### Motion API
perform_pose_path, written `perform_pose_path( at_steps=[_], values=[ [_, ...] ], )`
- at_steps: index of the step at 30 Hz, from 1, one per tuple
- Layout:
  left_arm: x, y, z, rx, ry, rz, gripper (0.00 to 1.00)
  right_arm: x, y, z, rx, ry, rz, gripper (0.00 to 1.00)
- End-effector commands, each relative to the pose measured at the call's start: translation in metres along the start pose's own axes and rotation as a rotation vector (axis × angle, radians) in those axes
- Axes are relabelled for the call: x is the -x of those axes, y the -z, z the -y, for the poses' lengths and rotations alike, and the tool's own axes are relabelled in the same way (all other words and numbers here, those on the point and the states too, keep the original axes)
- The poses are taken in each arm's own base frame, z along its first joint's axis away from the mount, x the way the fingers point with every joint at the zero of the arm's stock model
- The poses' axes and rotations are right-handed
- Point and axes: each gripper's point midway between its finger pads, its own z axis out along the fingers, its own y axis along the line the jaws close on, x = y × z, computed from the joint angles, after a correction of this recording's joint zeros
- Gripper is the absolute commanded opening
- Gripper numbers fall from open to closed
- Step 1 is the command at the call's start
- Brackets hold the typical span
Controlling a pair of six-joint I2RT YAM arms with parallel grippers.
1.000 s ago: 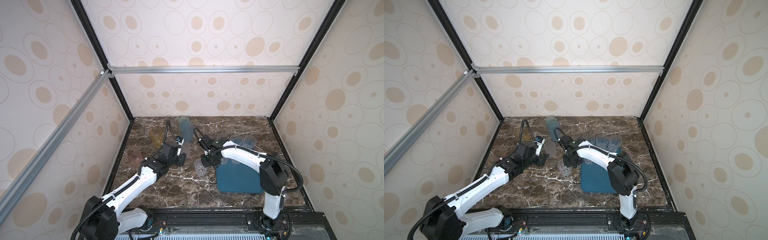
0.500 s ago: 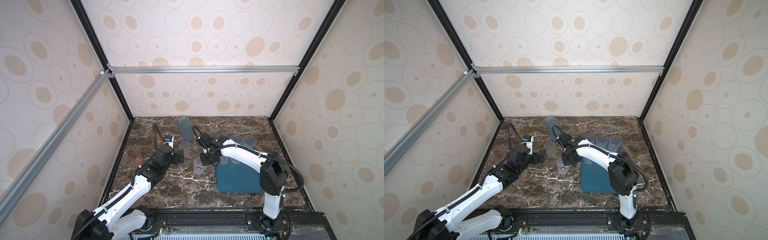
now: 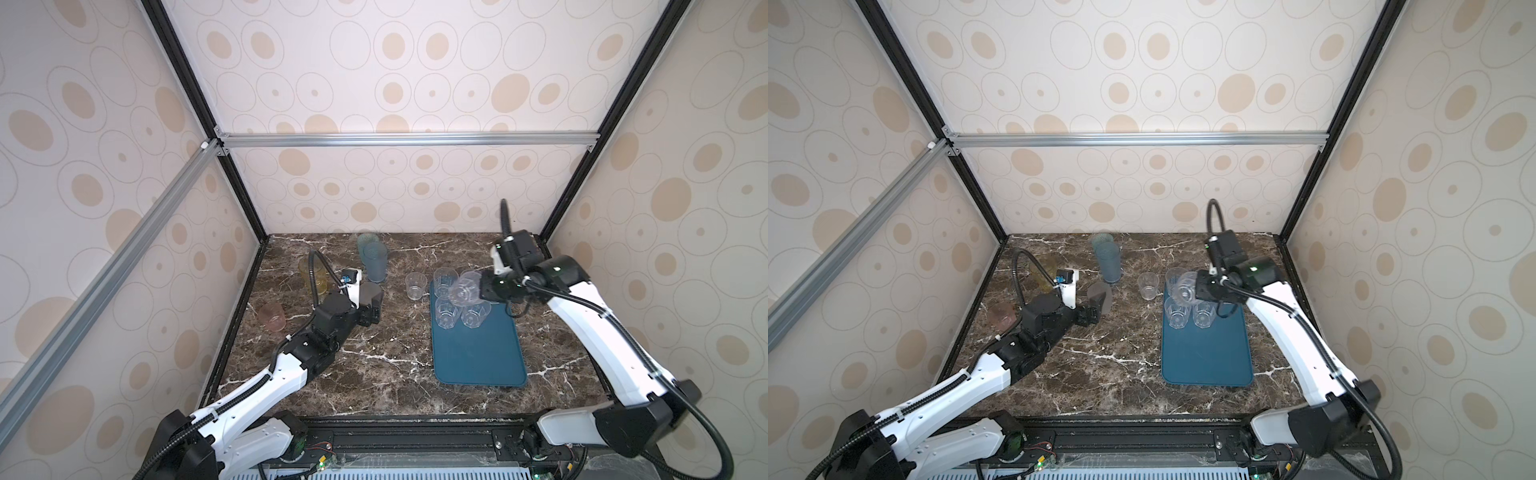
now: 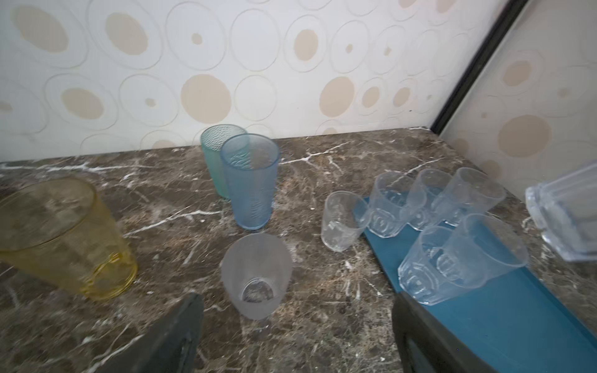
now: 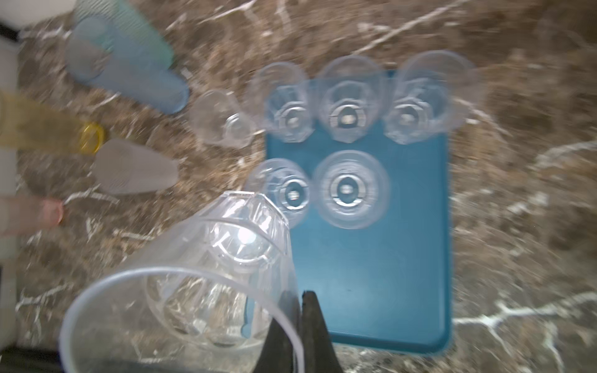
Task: Place the glasses into the tray
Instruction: Place the glass on the tray.
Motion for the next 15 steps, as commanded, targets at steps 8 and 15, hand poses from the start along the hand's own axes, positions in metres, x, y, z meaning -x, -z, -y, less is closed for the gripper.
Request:
perform_pose_path(
  at_steps=[8,15],
  values=[
    [-0.011,-0.025,0.056,-0.110,-0.052,-0.008,0.90,-0.036,-0.035,0.116,-0.316,-0.198,-0.077,0.02],
    [-0.038,-0.038,0.065,-0.111,-0.050,-0.102,0.90,-0.043,-0.086,0.116,-0.294,-0.233,-0.116,0.01]
  ],
)
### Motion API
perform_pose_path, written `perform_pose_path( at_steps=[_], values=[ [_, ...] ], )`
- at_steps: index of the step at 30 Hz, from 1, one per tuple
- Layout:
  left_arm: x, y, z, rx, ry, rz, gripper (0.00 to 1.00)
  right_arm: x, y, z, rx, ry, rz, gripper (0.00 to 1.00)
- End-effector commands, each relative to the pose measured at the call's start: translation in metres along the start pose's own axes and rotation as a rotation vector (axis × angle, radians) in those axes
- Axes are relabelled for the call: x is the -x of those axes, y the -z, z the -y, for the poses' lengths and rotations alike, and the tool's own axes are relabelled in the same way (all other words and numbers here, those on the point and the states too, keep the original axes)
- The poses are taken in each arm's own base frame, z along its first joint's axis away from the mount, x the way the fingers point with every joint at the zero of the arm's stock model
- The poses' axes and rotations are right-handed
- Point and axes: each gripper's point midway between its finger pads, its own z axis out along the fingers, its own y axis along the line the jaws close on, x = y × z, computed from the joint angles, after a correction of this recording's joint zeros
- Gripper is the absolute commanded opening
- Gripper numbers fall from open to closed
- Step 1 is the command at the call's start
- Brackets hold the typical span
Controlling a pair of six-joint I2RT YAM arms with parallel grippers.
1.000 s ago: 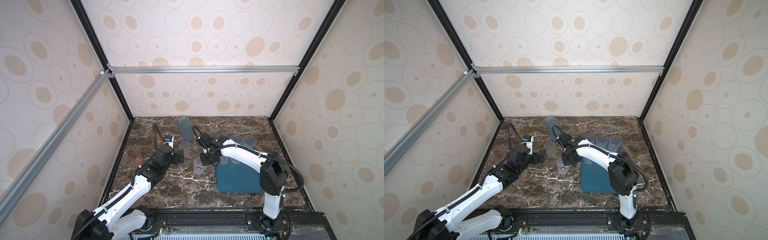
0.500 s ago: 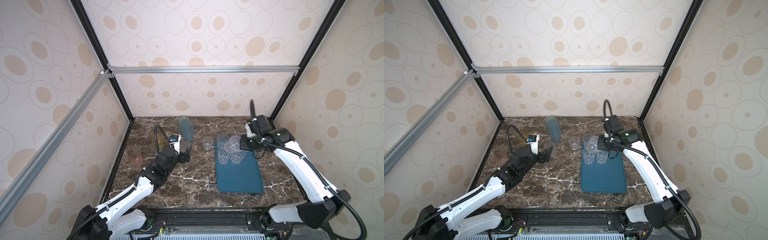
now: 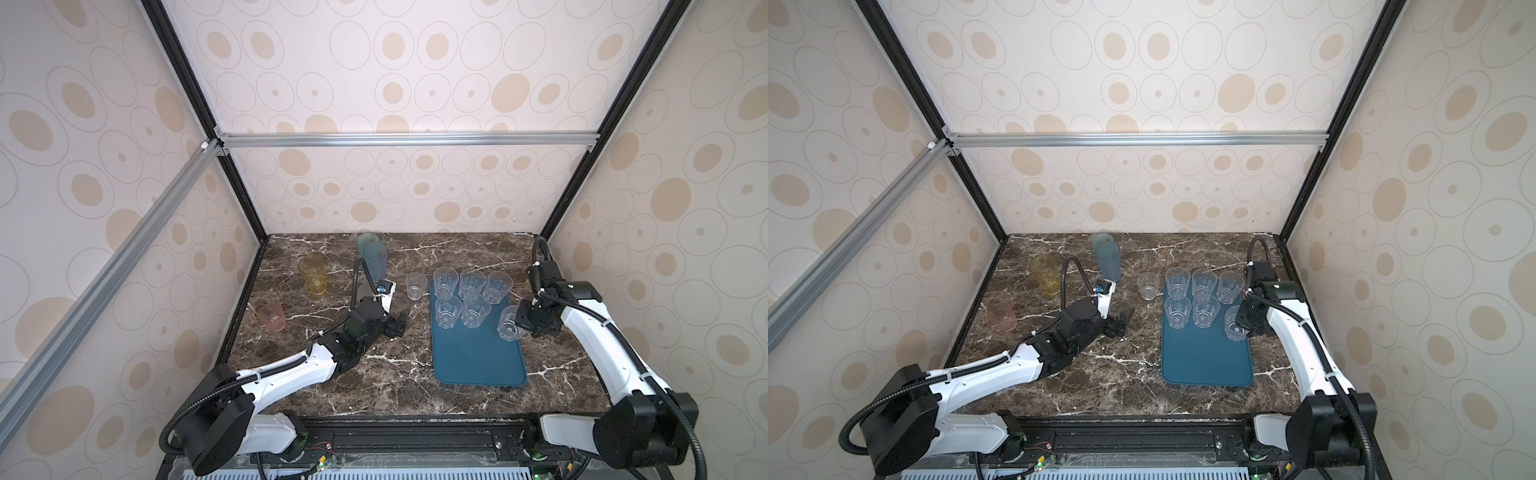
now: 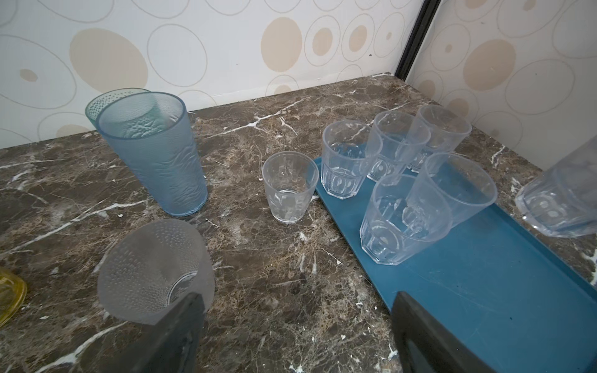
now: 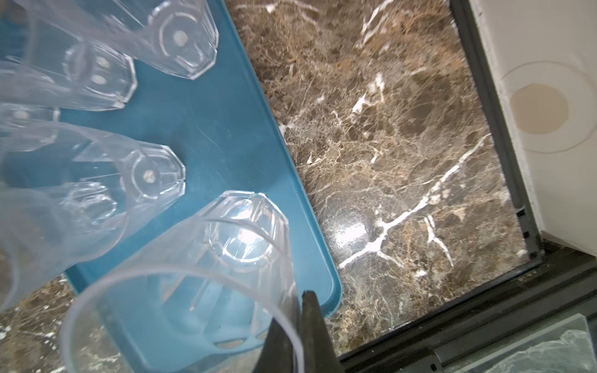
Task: Place the glasses into the tray
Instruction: Place the glass on the tray.
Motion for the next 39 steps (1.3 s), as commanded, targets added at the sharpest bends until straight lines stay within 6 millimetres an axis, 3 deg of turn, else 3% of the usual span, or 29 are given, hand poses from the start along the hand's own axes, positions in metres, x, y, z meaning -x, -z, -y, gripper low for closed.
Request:
perform_pose_path(
  at_steps=[1,6,12,24,30,35,39],
  values=[
    [0.014,-0.001,0.010,-0.015,0.031,0.025,0.90,0.016,-0.008,-0.013,0.046,-0.034,0.042,0.01],
    [0.002,-0.007,0.010,-0.004,0.050,-0.003,0.90,0.016,-0.016,-0.018,0.052,-0.025,0.022,0.01],
    [0.004,-0.013,0.014,0.020,0.015,-0.042,0.90,0.018,-0.015,-0.022,0.063,-0.027,0.009,0.00],
    [0.011,0.003,-0.008,0.120,-0.033,0.032,0.94,0.003,-0.008,-0.026,0.098,0.040,-0.071,0.01],
    [0.016,0.003,-0.004,0.089,-0.035,0.079,0.94,-0.006,-0.013,-0.024,0.095,0.047,-0.095,0.00],
    [0.014,-0.007,-0.001,0.093,-0.085,0.053,0.94,0.010,-0.007,-0.034,0.117,0.044,-0.070,0.00],
    [0.012,-0.008,0.000,0.087,-0.078,0.053,0.94,0.025,-0.010,-0.022,0.012,0.082,-0.049,0.00]
  ],
)
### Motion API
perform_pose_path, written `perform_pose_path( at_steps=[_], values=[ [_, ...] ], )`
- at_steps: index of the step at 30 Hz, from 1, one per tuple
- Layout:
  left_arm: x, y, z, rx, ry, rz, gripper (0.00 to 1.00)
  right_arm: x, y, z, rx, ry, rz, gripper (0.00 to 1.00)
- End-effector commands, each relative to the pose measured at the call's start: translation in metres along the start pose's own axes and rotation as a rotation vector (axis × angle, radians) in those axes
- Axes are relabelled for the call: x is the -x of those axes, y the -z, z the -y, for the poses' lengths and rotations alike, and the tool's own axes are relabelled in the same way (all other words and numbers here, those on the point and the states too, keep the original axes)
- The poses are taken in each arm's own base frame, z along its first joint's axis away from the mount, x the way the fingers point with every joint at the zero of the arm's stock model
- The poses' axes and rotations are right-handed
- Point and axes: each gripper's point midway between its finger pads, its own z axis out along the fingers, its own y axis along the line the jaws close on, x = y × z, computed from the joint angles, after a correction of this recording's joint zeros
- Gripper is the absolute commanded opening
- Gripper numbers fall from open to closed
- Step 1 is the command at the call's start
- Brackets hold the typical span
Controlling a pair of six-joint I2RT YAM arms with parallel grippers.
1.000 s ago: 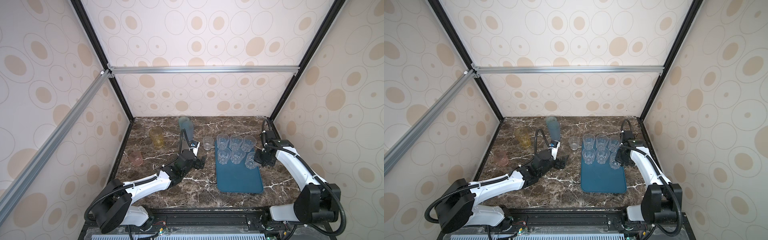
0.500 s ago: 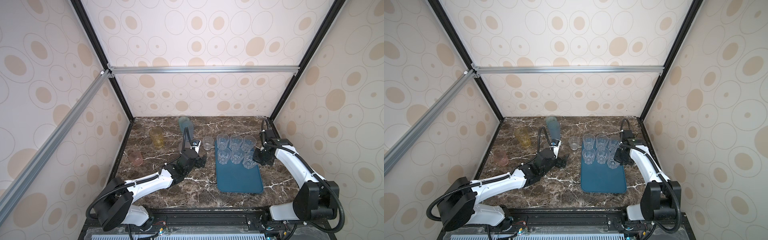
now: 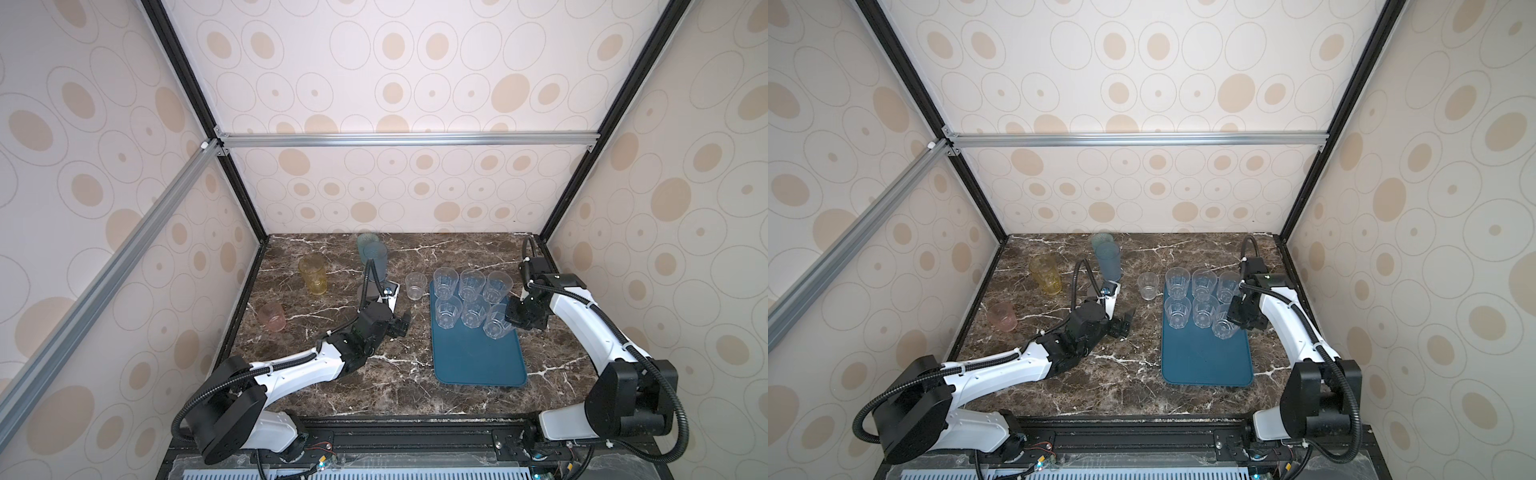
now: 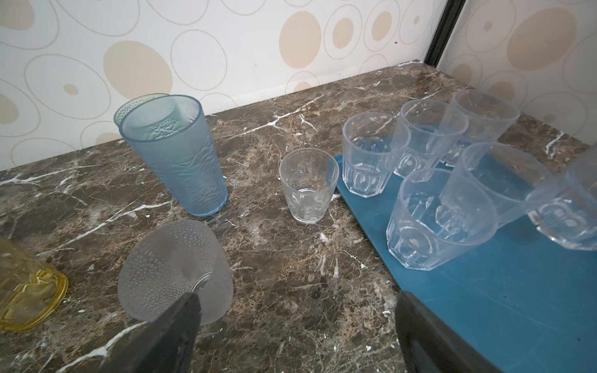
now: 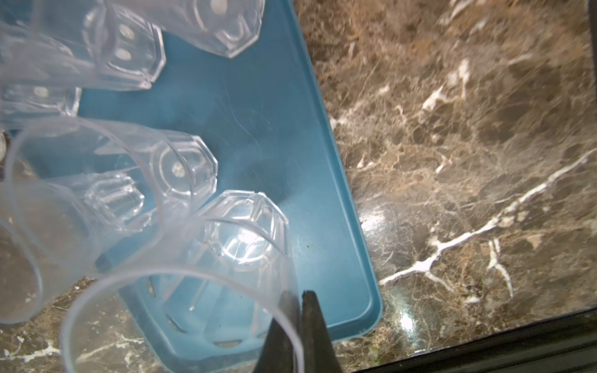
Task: Place the glasses into the tray
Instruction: Place the glass on the tray.
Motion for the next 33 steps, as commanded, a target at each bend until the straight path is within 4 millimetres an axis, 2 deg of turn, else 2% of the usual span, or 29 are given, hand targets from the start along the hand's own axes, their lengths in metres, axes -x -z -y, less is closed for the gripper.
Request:
perform_pose_path(
  at_steps=[1,7,13,17,23,33],
  values=[
    [0.021,0.001,0.005,-0.011,0.001,0.057,0.94,0.011,0.003,0.012,-0.094,0.031,0.013,0.00],
    [0.014,0.004,0.000,0.010,0.004,0.050,0.94,0.018,-0.005,0.018,-0.150,0.049,0.014,0.00],
    [0.010,0.004,-0.003,0.025,-0.022,0.038,0.95,0.028,-0.028,0.013,-0.139,0.036,0.012,0.00],
    [0.011,0.002,-0.003,0.033,-0.039,0.035,0.95,0.041,-0.034,0.008,-0.134,0.039,0.026,0.01],
    [0.009,-0.001,-0.003,0.038,-0.042,0.022,0.95,0.047,-0.051,0.006,-0.154,0.054,-0.002,0.01],
    [0.007,-0.004,-0.003,0.044,-0.052,0.013,0.95,0.058,-0.058,0.012,-0.190,0.077,-0.002,0.05]
  ],
)
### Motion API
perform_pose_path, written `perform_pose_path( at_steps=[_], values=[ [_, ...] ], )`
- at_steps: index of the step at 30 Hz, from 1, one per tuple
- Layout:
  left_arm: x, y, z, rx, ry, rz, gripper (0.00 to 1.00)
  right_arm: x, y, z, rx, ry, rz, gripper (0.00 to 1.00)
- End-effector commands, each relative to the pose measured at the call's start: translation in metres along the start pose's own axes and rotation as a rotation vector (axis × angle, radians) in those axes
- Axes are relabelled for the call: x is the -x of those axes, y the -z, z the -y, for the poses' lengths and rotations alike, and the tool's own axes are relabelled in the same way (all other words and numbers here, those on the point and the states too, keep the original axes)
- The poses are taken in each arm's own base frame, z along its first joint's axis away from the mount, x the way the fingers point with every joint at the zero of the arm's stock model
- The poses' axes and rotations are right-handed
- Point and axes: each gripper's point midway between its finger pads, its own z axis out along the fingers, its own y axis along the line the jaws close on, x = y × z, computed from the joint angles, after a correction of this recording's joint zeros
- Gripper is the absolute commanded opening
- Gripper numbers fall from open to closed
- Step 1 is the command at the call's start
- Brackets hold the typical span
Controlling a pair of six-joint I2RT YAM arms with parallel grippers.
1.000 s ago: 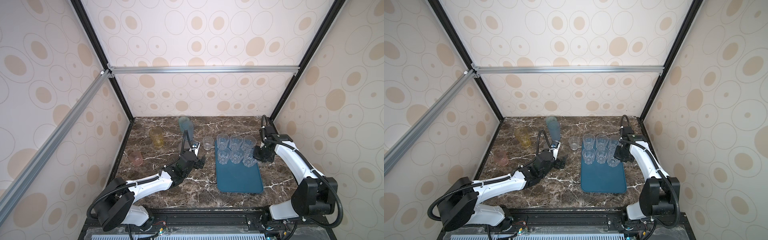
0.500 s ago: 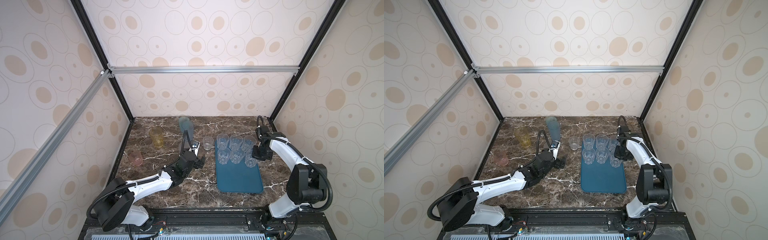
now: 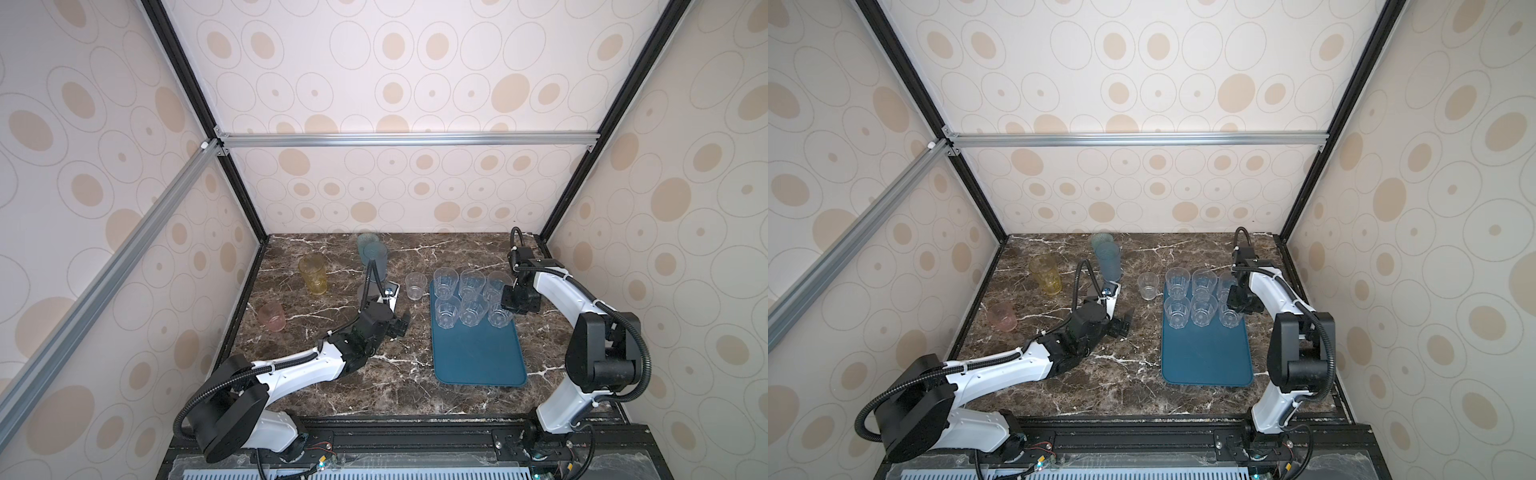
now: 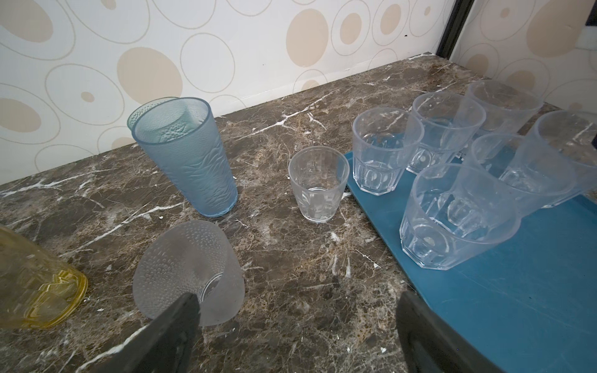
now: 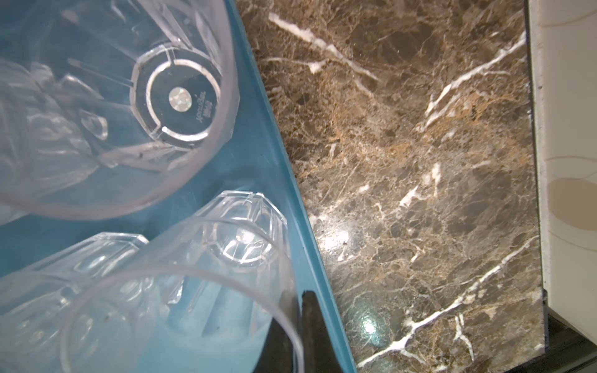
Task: Place the glasses into the tray
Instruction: Place the glass on the tray.
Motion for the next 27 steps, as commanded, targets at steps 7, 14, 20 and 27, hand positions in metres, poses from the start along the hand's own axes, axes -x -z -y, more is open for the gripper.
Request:
perform_pose_path(
  at_steps=[7,14,20,27],
  values=[
    [0.006,-0.004,0.003,0.011,-0.009,-0.004,0.95,0.003,-0.007,0.003,-0.011,0.008,-0.026,0.18],
    [0.010,-0.005,0.001,0.030,-0.028,-0.041,0.94,0.006,0.023,0.003,0.018,-0.008,0.021,0.28],
    [0.030,-0.006,-0.017,0.109,-0.121,-0.065,0.93,0.005,0.069,-0.008,0.060,0.006,0.103,0.32],
    [0.050,-0.001,-0.069,0.183,-0.105,-0.081,0.91,-0.009,0.101,-0.072,0.204,0.087,0.157,0.34]
  ],
)
